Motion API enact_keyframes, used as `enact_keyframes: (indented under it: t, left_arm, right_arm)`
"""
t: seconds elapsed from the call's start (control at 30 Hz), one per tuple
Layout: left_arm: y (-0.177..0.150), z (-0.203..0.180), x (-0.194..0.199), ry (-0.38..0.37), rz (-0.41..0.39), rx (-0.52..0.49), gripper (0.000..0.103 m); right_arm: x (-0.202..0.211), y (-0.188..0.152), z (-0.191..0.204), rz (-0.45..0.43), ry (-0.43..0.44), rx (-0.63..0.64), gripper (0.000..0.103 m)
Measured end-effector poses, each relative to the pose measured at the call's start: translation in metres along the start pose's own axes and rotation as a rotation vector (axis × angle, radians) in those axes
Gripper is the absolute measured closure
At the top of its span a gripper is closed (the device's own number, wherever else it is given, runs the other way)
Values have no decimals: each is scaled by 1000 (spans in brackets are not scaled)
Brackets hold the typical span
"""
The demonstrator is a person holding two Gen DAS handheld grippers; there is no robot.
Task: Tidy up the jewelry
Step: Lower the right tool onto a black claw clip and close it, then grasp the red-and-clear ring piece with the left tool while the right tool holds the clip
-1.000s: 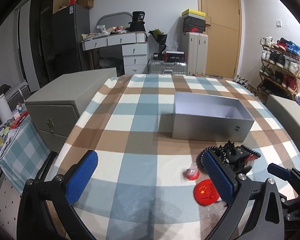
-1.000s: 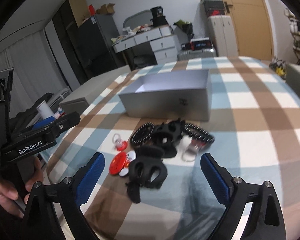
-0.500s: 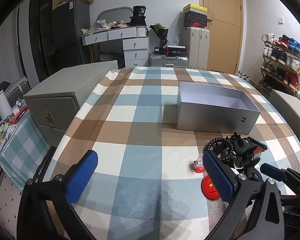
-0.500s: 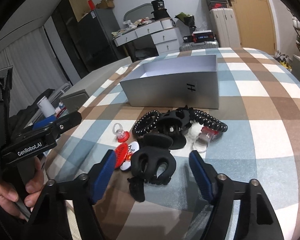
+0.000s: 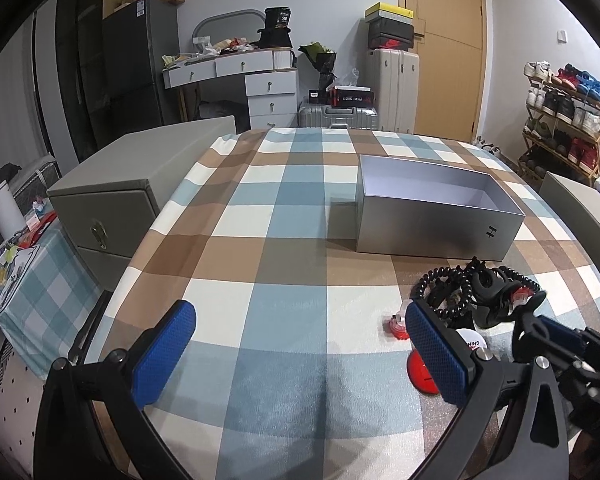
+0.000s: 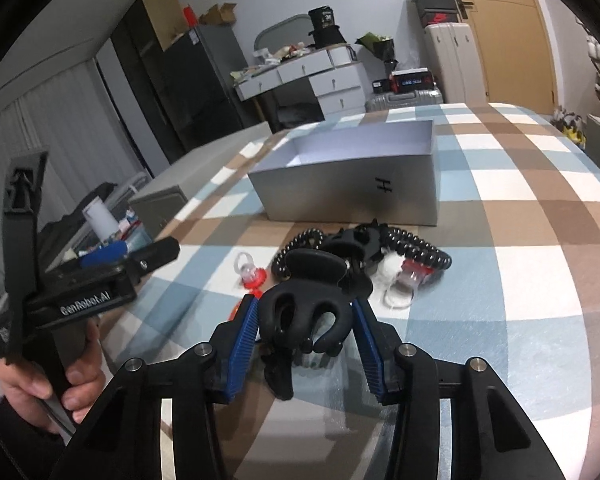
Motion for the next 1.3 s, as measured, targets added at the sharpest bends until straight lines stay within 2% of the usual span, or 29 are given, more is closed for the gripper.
enact_keyframes:
  t: [0.1,0.37,0.57,0.83,0.93,1.0,1.03,1.1,1.17,1.3]
  left_arm:
    - [0,1,-3,-20,12,6,1]
    - [2,1,-25,-156,96,42,1]
    - [-5,-11,-49,-249,197,26,1]
    - [-3,-17,-46,-269,178,-19,3]
    - [-1,-15,-51,-270,185,-21,10]
    - [-1,-15,-52,-282,195,-22,22]
    - [-2,-16,-54,-283,199,-27,25]
    - [-3,-17,-55,-292,214,-34,42]
    - [-4,-18,-57,-307,231,-33,53]
    - [-5,-18,-57,-318,237,-33,60]
  right_arm:
    - [6,4,-6,-19,10,-36,57]
    - [19,12,-18,-63,-7,-54,57]
    - [19,12,-20,-72,-27,-34,57]
    - [16,12,-22,-68,-13,-33,57]
    - [14,12,-24,-61,-17,-41,57]
    - [11,12,-26,-49,-21,-52,57]
    - [10,11,-27,-47,-21,-55,57]
    - [11,11,-28,-47,-23,-57,57]
    - [11,11,-29,-48,-27,-56,57]
    - [13,11,-28,-53,-33,-54,57]
Point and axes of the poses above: each gripper's, at about its wrist camera, not at the fingertips, and x roughly against the way its jaws point, z to its left, y to its top, the point moved 3 cm from there along -x, roughly the way its jaws point, and after that the axes turned 15 degrees about -y, right-handed, at the moved point
